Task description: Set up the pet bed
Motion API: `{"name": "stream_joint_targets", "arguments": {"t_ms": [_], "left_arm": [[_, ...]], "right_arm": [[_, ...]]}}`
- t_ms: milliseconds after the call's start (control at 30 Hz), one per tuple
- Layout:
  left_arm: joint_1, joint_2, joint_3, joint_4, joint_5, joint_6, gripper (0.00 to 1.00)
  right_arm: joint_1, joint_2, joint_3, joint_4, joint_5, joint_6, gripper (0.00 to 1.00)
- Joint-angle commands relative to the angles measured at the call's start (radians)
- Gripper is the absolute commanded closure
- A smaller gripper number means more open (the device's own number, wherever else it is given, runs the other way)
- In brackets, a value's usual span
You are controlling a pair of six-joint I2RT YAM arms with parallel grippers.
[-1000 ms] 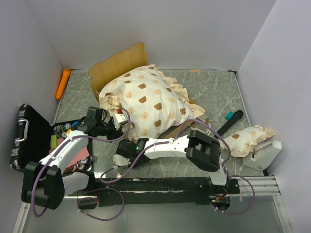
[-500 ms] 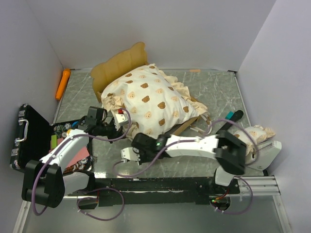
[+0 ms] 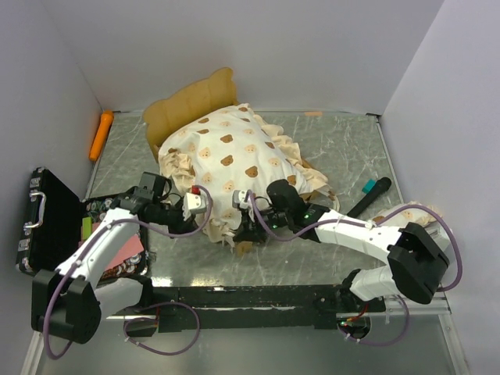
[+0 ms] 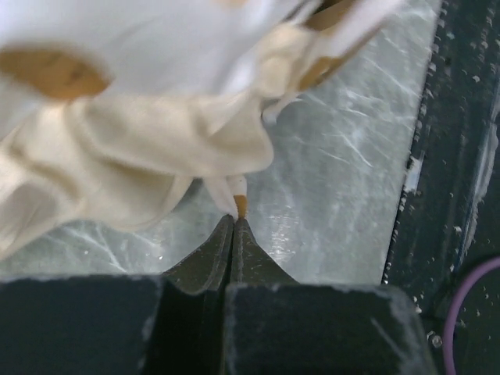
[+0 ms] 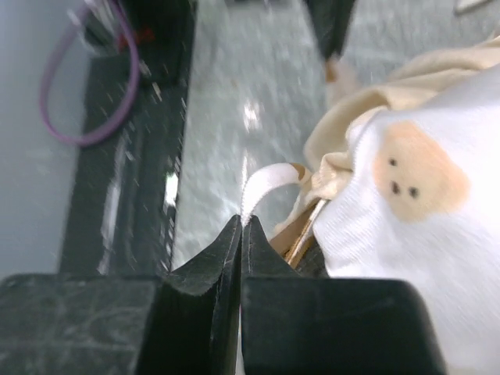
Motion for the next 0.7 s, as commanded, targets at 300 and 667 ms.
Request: {"name": "stream_joint_targets", "arguments": {"t_ms": [300, 667], "left_arm": [[-0.308, -0.124, -0.053, -0.004, 0.025, 0.029, 0.99], [-0.305, -0.132, 0.043, 0.119, 0.152, -0.131, 0.99]], "right_arm": [[-0.028, 0.129, 0.068, 0.405, -0.021, 0.357, 1.00], [-0.039, 0.168, -0.013, 0.476, -0.017, 0.381, 1.00]]}}
